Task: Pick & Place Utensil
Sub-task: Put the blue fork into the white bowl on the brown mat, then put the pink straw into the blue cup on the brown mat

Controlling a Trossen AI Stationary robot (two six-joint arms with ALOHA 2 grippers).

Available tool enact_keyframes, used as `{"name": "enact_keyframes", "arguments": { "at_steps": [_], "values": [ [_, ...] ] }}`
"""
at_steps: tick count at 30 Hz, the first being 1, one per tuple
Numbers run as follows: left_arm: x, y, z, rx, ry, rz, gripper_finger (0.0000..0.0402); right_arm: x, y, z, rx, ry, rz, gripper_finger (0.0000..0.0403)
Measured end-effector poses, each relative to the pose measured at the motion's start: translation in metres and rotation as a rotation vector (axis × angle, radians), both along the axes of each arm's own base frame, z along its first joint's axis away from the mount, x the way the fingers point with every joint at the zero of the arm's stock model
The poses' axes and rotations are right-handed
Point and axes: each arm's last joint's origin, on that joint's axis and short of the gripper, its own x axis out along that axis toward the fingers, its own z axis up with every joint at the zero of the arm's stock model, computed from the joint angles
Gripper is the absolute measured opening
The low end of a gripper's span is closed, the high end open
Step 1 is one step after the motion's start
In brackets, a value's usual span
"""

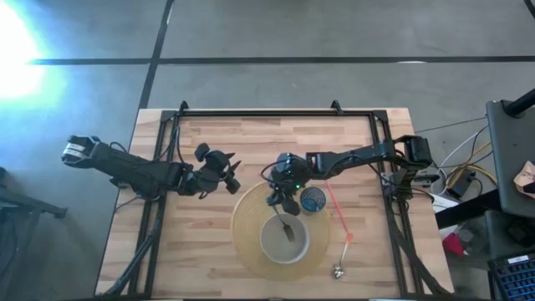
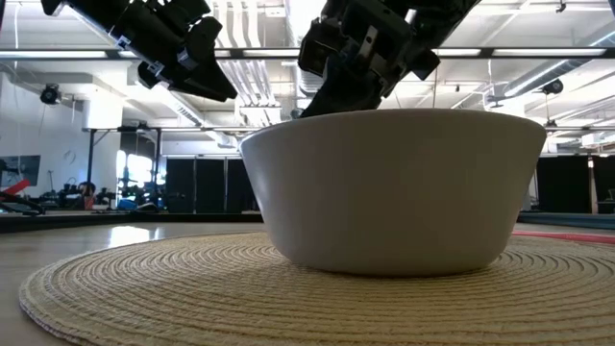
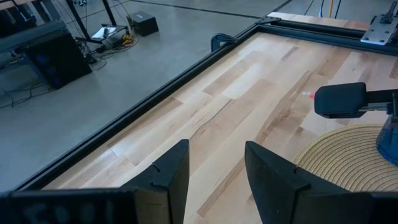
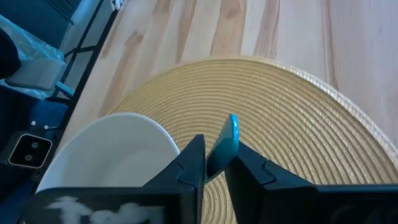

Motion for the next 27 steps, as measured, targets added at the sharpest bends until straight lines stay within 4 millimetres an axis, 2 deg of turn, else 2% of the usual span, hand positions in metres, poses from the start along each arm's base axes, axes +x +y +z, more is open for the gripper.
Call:
{"name": "enact_keyframes", "arguments": {
  "at_steps": [8,15,22,27],
  "values": [
    [0.0,0.0,0.0,0.0,0.0,0.0,0.0149,-0.001,0.0,0.0,-0.004,0.011,0.003,0.012],
    [0.0,0.0,0.0,0.0,0.0,0.0,0.0149,-0.004,0.0,0.008,-0.006,-0.009,0.003,0.0152],
    [0.0,0.0,0.0,0.0,0.002,0.001,0.0149,-0.018,0.0,0.036,-0.013,-0.047,0.009,0.0159],
    [0.0,0.0,0.0,0.0,0.003,0.001,0.0149,-0.037,0.002,0.061,-0.012,-0.043,0.013,0.0149]
  ]
}}
